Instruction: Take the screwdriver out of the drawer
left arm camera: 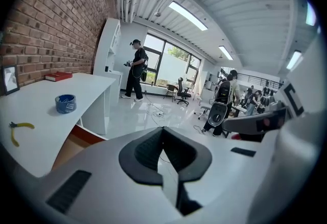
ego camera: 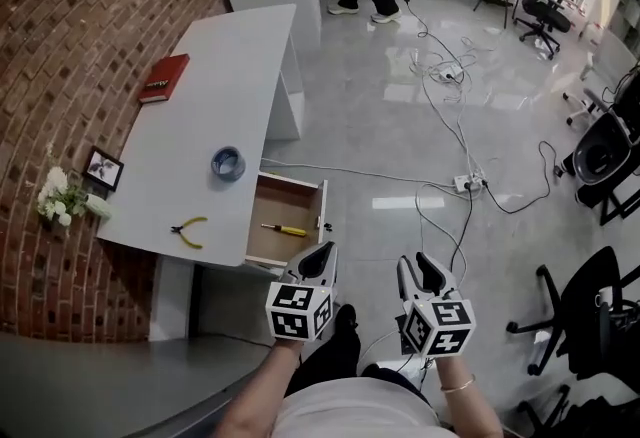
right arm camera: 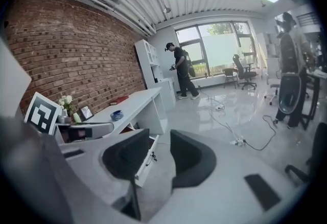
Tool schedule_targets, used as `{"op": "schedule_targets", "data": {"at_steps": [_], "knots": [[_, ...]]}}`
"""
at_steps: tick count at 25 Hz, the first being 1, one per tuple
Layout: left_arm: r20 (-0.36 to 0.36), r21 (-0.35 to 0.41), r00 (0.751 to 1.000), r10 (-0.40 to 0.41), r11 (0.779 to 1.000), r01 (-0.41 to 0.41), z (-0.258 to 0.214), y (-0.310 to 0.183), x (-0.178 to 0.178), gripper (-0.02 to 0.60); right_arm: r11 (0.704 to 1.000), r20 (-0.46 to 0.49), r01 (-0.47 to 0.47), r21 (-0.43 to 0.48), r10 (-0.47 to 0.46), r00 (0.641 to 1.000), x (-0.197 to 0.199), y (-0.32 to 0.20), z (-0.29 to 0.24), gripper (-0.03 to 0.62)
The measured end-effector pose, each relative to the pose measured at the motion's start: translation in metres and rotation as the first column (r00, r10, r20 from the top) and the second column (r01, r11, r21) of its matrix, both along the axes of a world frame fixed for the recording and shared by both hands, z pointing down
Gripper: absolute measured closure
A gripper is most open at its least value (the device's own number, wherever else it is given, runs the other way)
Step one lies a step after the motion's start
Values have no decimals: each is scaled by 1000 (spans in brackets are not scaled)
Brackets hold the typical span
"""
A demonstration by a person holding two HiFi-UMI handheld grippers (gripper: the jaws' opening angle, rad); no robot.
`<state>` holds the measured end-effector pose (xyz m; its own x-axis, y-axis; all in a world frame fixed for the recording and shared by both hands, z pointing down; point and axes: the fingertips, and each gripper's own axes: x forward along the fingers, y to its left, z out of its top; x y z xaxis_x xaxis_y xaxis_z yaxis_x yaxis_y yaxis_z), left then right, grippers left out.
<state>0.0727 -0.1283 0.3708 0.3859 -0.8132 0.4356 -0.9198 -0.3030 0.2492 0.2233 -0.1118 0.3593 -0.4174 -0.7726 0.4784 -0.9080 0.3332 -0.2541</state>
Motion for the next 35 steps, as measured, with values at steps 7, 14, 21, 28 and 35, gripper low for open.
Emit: {"op": "schedule_targets", "data": {"at_steps": [7,14,21,28,35], "knots": [[-26,-11,1000,-9,1000,9,5,-35,-32,589,1000,-12,5,10,-5,1000,-29,-39,-9,480],[-58,-23,998,-14,1000,12,10,-51,-46,588,999,-37,-36,10,36,999,-35,-56,-12,480],[-57,-29,998,-27,999,26,13,-65,-52,588,999,-22,-51,-5,51,998,-34,-70,-6,480],[-40,-40,997,-65,997,64,18,-83,-54,588,999,18,-31,-5,32,999,-36,-100,-3,480],[-19,-59,985,-173,983,171,26,-98,-64,588,992,31,110,-55,-108,994,-55,-130,14,480]]}}
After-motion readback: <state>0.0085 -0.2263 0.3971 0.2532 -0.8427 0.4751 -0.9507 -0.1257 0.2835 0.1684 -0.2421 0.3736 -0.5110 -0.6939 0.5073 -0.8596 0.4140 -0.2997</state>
